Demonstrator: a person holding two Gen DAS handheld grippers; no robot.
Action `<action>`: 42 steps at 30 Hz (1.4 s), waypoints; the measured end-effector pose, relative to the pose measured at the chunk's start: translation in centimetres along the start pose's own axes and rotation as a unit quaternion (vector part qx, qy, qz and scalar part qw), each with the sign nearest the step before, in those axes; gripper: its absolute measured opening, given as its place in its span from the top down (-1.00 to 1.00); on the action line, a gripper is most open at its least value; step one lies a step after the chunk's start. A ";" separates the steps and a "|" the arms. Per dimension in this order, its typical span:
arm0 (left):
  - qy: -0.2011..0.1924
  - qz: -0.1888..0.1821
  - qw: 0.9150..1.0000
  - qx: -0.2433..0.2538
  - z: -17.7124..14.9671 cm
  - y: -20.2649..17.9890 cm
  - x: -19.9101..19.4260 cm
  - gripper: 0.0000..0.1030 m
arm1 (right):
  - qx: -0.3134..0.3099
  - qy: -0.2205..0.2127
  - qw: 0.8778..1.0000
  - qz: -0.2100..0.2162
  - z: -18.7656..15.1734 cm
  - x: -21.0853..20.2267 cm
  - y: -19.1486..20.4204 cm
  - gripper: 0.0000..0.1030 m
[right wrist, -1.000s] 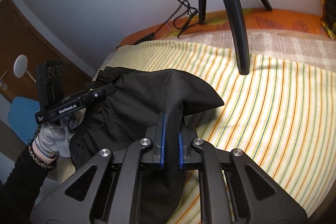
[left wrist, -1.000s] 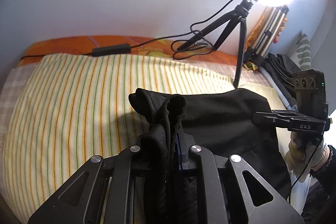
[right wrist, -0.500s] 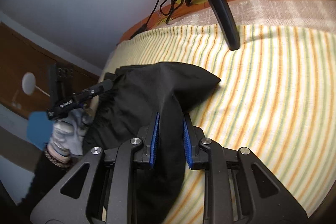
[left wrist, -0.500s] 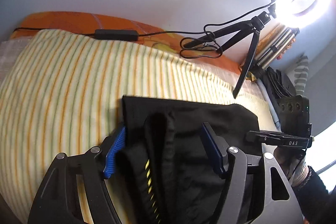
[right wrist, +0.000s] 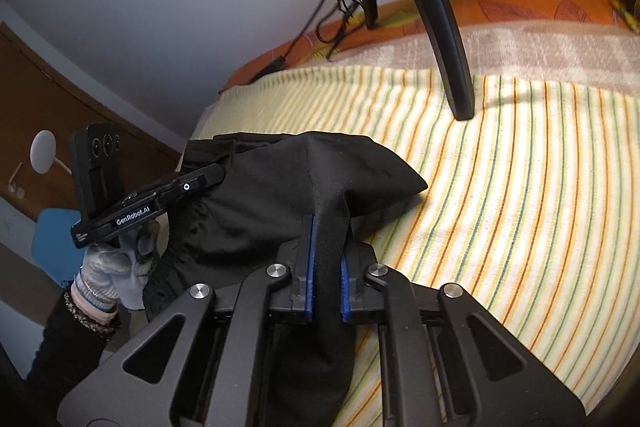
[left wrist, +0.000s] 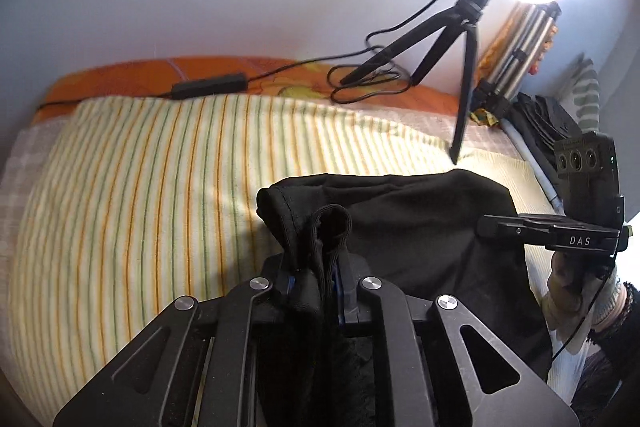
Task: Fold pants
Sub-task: 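Grasp the folded pants at the waistband with both grippers, then lift the folded pants and carry them toward the clothes stack with both grippers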
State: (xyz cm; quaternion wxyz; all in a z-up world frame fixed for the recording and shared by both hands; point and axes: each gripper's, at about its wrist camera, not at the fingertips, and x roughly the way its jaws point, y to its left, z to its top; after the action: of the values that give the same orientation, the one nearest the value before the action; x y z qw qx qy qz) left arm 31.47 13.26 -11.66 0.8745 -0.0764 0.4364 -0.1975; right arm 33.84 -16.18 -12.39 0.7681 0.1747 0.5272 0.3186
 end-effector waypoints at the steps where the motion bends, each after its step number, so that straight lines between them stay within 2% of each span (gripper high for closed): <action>1: -0.006 0.003 1.000 0.008 0.0 -0.4 -0.4 0.78 | -0.005 -0.004 1.000 0.000 0.0 -0.2 0.4 0.80; 6: -0.037 0.019 0.999 0.031 0.2 -2.3 -3.4 0.79 | -0.041 -0.028 0.999 -0.008 -0.5 -3.2 2.7 0.81; 13: -0.090 0.008 0.994 0.058 0.1 -6.1 -8.8 0.80 | -0.094 -0.072 0.993 -0.015 -2.1 -9.6 6.2 0.81; 22: -0.121 -0.008 0.988 0.100 0.0 -12.6 -12.7 0.81 | -0.115 -0.120 0.985 -0.035 -4.0 -17.2 8.3 0.81; 30: -0.137 -0.053 0.981 0.129 1.1 -20.3 -12.7 0.81 | -0.128 -0.160 0.976 -0.080 -5.9 -25.4 7.9 0.81; 37: -0.142 -0.103 0.972 0.158 2.7 -27.7 -10.3 0.81 | -0.119 -0.189 0.966 -0.130 -7.2 -33.8 4.1 0.81; 42: -0.147 -0.136 0.962 0.185 4.3 -33.5 -8.6 0.81 | -0.114 -0.213 0.956 -0.169 -7.1 -39.8 1.9 0.81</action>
State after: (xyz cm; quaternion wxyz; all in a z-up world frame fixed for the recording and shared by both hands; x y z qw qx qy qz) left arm 20.85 -13.82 7.52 0.8926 -0.0003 0.2446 -0.3788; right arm 17.08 -42.08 13.88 0.9198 0.0584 0.3338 0.1977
